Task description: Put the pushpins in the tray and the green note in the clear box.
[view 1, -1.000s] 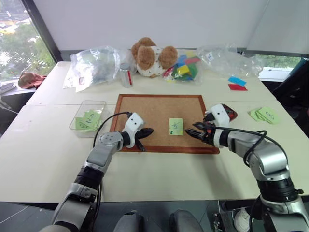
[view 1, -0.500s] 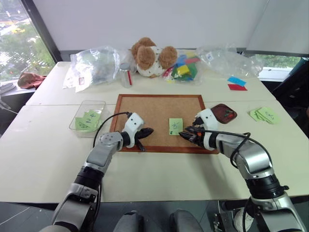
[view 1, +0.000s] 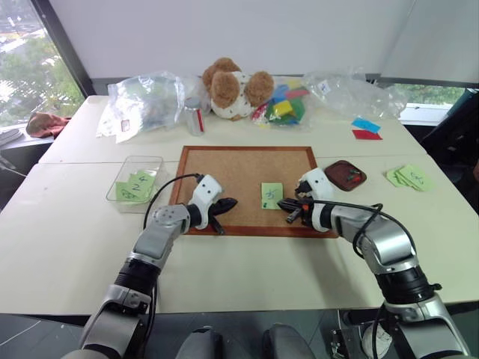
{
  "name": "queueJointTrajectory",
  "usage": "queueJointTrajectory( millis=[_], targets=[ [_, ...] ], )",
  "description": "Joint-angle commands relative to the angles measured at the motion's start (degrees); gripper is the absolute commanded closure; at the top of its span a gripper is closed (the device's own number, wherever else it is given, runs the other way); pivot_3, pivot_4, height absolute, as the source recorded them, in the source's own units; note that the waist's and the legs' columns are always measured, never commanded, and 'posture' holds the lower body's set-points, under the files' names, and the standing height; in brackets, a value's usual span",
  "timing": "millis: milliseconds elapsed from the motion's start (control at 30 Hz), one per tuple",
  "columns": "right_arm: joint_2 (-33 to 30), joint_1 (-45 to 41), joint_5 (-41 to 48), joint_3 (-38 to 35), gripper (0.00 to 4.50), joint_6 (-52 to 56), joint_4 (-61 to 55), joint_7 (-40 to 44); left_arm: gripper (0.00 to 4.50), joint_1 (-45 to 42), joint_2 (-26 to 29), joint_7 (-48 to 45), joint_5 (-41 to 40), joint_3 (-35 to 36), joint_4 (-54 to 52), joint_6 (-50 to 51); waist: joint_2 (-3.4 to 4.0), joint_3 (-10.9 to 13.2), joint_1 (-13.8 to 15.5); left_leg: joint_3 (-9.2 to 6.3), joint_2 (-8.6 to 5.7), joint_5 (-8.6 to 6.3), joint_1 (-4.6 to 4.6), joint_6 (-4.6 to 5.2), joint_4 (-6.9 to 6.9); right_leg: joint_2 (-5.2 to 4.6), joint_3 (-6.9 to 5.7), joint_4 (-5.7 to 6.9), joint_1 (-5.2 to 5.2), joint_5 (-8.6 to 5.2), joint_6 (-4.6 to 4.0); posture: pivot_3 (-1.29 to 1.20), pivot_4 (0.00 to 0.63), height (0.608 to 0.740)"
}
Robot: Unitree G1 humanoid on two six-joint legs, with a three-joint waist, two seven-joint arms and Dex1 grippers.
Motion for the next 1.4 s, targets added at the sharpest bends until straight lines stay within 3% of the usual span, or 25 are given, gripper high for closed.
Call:
queueJointTrajectory(
  millis=[33,233,367,600,900,1200,1300,1400],
  targets=[
    [-1.3,-3.9,3.0,-4.6,4.45,3.1,-8.0,-0.1,4.50,2.5,0.3,-0.8,2.1,-2.5,2.7,1.9,0.00,0.0,0.0,0.00,0.00,0.00,-0.02,0.00,0.00,0.00,0.00,0.00,-0.02,0.00,0.00,0.00,0.150,0.740],
    [-3.4,-6.5,5.0,-8.1,4.45,7.4,-12.4,-1.1,4.50,2.5,0.2,-1.1,2.6,-2.9,3.4,1.4,-0.04,0.0,0.0,-0.01,0.00,-0.01,0.00,0.02,0.00,0.00,0.00,-0.05,0.03,0.00,0.00,0.00,0.150,0.740],
    [-5.6,-9.1,2.8,-11.1,4.45,4.4,-6.4,-2.7,4.50,2.2,0.2,-1.4,2.7,-2.9,3.7,1.3,-0.04,0.0,0.0,-0.01,0.00,-0.02,0.00,0.03,-0.02,0.00,0.00,-0.07,0.03,0.00,0.00,0.00,0.150,0.740],
    [-8.4,-15.4,-4.2,-11.7,4.45,-8.0,15.9,-6.3,4.50,1.5,-0.1,-1.5,3.2,-2.7,4.3,1.0,-0.03,0.0,0.1,0.01,0.00,-0.01,0.02,0.02,-0.02,-0.02,0.00,-0.07,0.05,0.00,0.00,0.00,0.150,0.740],
    [-6.1,-24.2,-7.2,-13.5,4.45,-21.9,47.9,-7.2,4.50,2.1,0.0,-1.0,3.4,-2.1,3.7,1.0,-0.01,0.0,-0.1,0.05,0.00,0.02,0.06,-0.03,-0.01,-0.01,0.01,-0.06,0.09,0.00,0.00,0.00,0.150,0.740],
    [-5.3,-27.7,-10.6,-12.4,4.45,-27.3,60.4,-8.4,4.50,3.6,0.3,-0.6,3.3,-2.1,1.8,1.5,0.00,0.0,-0.2,0.05,0.00,0.14,0.05,-0.25,-0.04,-0.01,0.02,-0.06,0.08,0.00,0.00,0.00,0.150,0.740],
    [-5.4,-28.0,-11.0,-12.5,3.59,-27.8,61.8,-8.2,4.50,3.7,0.4,-0.6,3.2,-2.1,1.7,1.6,0.00,0.0,-0.2,0.04,0.00,0.14,0.05,-0.25,-0.04,-0.01,0.02,-0.06,0.08,0.00,0.00,0.00,0.150,0.740],
    [-5.2,-28.1,-10.7,-13.0,2.10,-27.8,61.7,-7.8,4.50,3.6,0.5,-0.7,3.3,-2.1,1.8,1.4,0.00,0.0,-0.2,0.04,0.00,0.14,0.05,-0.25,-0.04,-0.01,0.02,-0.06,0.08,0.00,0.00,0.00,0.150,0.740]
  ],
)
